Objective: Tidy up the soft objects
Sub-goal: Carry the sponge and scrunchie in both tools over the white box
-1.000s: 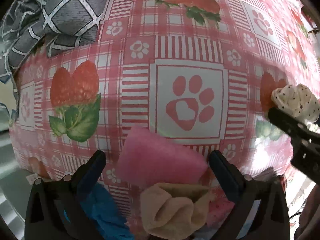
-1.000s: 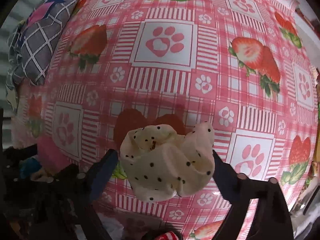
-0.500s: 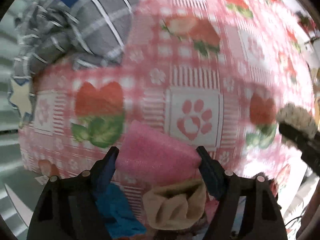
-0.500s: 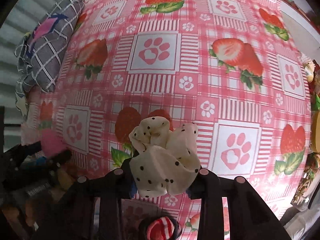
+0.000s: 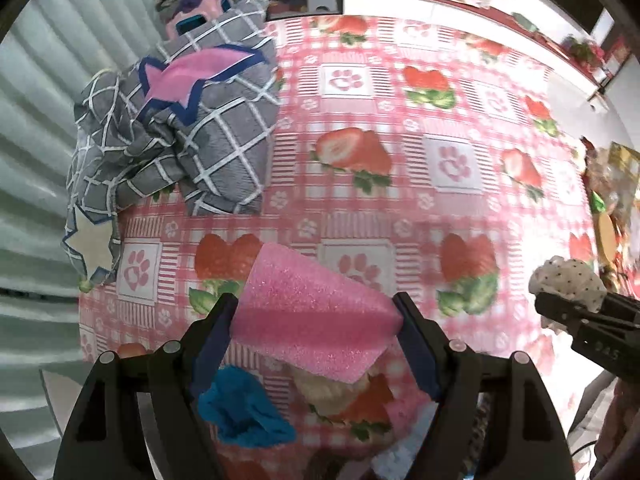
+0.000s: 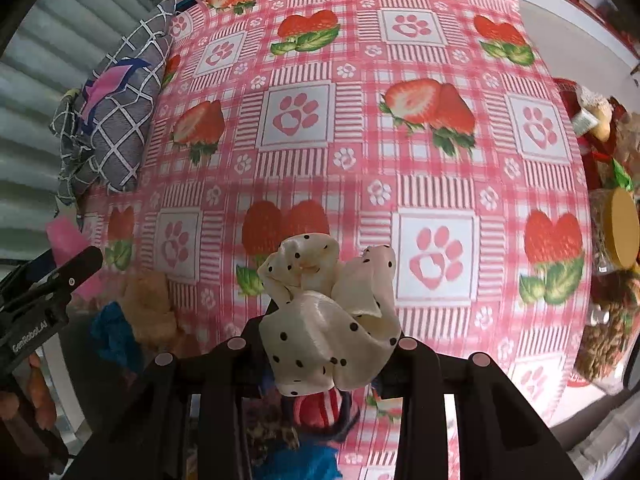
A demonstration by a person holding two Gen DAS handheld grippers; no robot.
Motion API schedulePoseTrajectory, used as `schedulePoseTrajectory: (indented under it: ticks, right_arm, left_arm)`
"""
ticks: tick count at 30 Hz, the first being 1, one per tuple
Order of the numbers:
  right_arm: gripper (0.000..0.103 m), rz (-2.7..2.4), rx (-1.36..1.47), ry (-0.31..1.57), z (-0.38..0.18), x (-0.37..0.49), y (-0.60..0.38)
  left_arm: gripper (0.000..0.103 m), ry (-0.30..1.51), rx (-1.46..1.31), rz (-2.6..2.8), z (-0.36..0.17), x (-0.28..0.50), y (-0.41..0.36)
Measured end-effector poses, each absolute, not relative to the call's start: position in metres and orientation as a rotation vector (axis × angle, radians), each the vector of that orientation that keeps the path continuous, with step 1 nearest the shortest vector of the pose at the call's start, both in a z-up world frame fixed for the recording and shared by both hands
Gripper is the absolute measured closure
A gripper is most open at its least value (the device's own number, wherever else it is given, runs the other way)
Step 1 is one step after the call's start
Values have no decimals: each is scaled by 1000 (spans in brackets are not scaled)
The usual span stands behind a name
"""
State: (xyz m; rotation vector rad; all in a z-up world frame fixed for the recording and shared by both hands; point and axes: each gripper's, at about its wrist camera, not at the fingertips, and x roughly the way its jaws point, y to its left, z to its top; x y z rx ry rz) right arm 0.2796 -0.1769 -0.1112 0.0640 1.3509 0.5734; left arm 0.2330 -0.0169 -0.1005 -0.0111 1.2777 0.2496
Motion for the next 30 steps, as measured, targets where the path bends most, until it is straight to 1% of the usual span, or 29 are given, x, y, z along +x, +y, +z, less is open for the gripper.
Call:
schedulePoseTrajectory:
  ticks: [9,21,30]
  right_arm:
    - [66,557,97,1373,-112,250,-204]
    - [66,552,110,1364,-100,199,-224]
    - [66,507,136,1360,-85,141,-240]
  left_arm:
    - [23,1283,-15,176,-92,198,-43]
    - [23,1293,-46,152,-80,128,-43]
    - [23,1308,-19,79,-68,66,-48]
